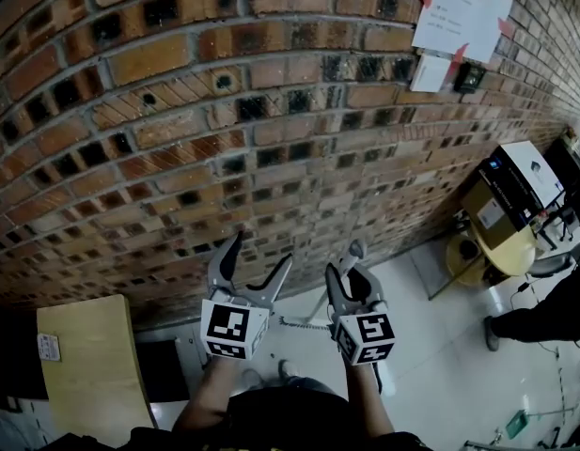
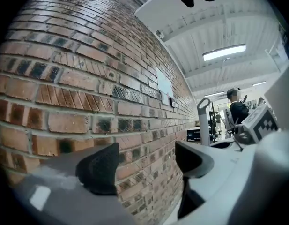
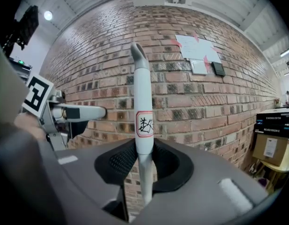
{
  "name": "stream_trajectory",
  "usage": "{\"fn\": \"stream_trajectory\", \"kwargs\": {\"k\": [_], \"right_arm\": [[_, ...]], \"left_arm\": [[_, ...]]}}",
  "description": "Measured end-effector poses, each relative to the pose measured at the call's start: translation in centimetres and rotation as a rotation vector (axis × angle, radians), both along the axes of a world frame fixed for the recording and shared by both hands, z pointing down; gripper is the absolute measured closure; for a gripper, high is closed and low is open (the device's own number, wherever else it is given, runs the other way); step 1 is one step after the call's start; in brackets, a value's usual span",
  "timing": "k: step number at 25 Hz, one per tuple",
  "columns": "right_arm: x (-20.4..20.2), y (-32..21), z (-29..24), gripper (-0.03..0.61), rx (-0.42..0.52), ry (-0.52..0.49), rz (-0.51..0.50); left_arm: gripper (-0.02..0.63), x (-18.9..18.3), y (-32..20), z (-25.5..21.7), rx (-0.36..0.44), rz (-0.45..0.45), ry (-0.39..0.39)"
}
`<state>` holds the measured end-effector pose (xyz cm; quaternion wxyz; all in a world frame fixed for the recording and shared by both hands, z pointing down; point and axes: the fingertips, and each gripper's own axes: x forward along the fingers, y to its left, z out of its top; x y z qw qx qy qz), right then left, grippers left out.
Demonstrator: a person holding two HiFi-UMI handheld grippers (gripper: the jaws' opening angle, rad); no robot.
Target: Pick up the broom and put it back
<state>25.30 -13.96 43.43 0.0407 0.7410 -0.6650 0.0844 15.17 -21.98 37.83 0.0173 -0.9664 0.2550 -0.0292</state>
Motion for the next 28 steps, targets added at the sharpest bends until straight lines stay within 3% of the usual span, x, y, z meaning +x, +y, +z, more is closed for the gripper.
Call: {"fn": "stream_trajectory", "kwargs": {"k": [5, 16, 22, 24, 28], "right_arm": [[1.5, -0.5, 6.5, 0.479, -0.118, -0.003, -0.052], [1.0, -4.3, 24.6, 0.482, -0.417, 0.000, -0.330], [1.3, -6.2, 33.5, 0.482, -0.570, -0.057, -0.357], [1.5, -7.0, 35.6, 0.482, -0.589, -0.087, -0.339], [2.5, -10.1, 37.0, 0.479, -0.517, -0.139, -0.292]], "left_arm": [[0.232, 1.6, 0.3, 2.4, -0.027, 0.027, -0.046], [0.249, 4.7, -0.2, 8.9, -0.116, 0.054, -0.153], [0.249, 4.5, -1.5, 13.3, -0.185, 0.019, -0.202], [0.249, 3.9, -2.3, 14.6, -0.206, -0.004, -0.215], [0.249, 2.4, -3.8, 16.6, -0.242, -0.051, -0.238]]}}
